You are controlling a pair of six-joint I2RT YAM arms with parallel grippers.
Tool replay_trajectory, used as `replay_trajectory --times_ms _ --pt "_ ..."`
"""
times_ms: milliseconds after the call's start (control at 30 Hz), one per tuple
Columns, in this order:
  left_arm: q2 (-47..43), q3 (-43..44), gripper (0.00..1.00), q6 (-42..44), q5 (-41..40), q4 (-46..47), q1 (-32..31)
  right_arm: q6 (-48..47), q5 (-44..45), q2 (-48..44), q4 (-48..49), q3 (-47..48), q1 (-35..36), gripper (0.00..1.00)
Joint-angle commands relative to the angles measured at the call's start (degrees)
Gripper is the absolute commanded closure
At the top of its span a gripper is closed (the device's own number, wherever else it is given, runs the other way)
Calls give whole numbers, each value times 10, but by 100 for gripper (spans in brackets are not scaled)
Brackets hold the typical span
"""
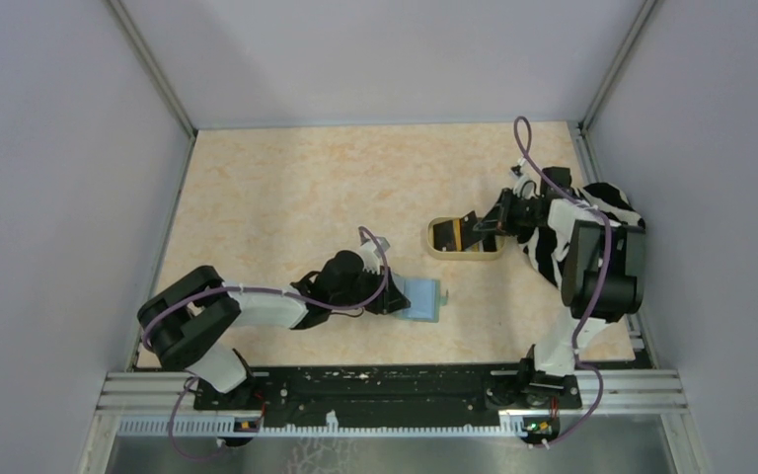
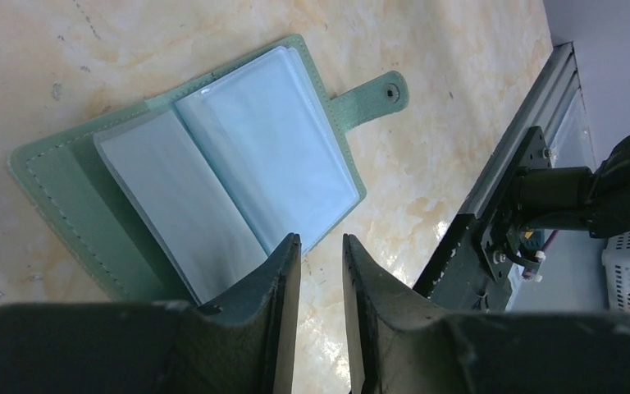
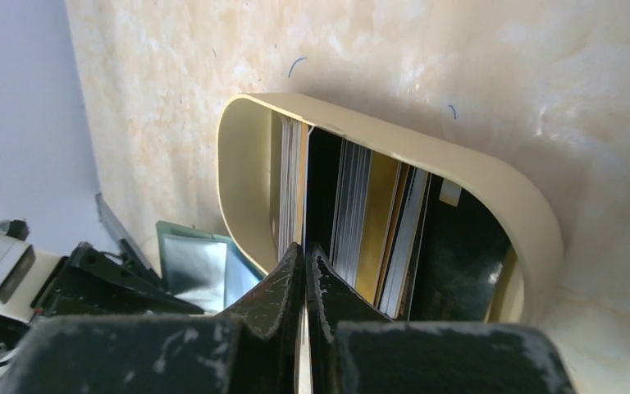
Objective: Put the credit cards into the card holder
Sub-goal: Pick up the credit card from the storage box.
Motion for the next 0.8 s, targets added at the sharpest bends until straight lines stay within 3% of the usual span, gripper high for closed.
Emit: replay_trajectory --times_ms 0,200,400,567,700,767 --pt "-25 -3 68 -1 13 21 1 -54 45 -69 -20 34 -9 100" --pt "-51 -6 65 -4 26 33 1 -75 28 -109 -20 31 -9 100" --pt "-107 -32 55 -16 25 74 1 -87 -94 -163 22 -2 -9 100" --pt "-175 -74 38 -26 0 148 1 -58 -172 -201 92 -36 -9 100" --pt "-217 -110 25 -29 -8 221 1 31 -247 -220 226 -82 -5 100" --pt "-231 -131 14 -30 -19 264 1 85 -273 -227 306 -105 4 100"
